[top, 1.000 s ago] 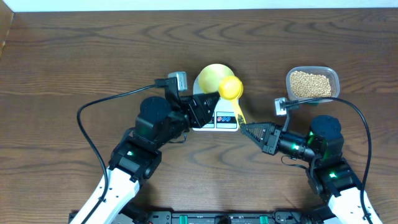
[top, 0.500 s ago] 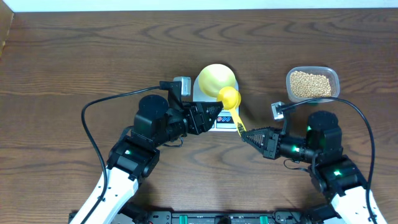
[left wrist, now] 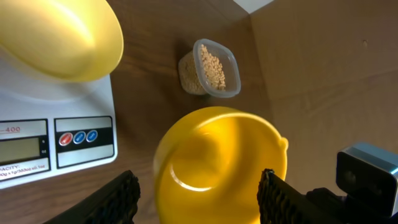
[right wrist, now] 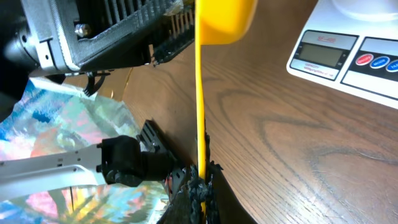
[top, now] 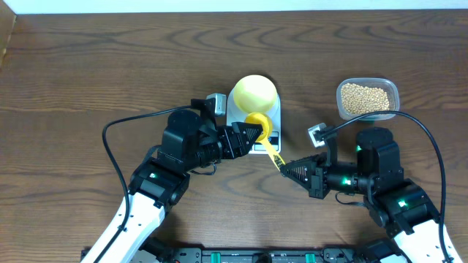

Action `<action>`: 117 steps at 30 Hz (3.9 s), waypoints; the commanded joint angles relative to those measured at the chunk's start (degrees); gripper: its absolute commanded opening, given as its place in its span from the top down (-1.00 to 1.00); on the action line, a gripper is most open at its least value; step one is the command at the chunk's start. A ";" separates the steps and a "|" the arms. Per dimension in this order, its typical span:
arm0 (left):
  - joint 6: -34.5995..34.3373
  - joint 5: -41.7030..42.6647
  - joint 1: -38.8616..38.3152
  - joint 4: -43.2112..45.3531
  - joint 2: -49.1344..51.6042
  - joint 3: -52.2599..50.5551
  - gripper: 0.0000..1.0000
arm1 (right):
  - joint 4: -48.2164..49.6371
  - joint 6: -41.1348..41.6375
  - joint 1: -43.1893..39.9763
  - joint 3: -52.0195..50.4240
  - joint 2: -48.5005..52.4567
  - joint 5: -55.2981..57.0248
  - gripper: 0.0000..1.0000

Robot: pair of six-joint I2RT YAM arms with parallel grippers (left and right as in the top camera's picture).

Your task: Scoop item into bowl and weigh 50g on scale

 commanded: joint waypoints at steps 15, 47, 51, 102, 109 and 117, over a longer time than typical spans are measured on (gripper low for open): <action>-1.62 -3.56 0.20 -2.43 0.28 0.61 0.14 | -0.04 -9.29 1.14 1.11 -0.24 1.14 0.97; -4.59 -4.74 0.20 -2.25 0.26 0.61 0.85 | -0.52 -12.33 1.44 1.11 -0.24 2.69 0.50; -8.33 -4.72 0.20 -0.52 0.26 0.61 0.86 | 1.60 -7.78 1.44 1.11 -0.24 2.67 -0.17; -22.40 -4.61 0.13 0.22 0.26 0.61 0.85 | 20.94 19.93 1.46 1.11 0.68 8.61 0.47; -23.06 -4.74 0.13 0.22 0.26 0.61 0.85 | 21.22 20.48 1.46 1.11 0.68 8.61 0.46; -24.33 -4.74 0.13 0.22 0.26 0.61 0.85 | 21.44 21.11 1.46 1.11 0.68 8.61 0.45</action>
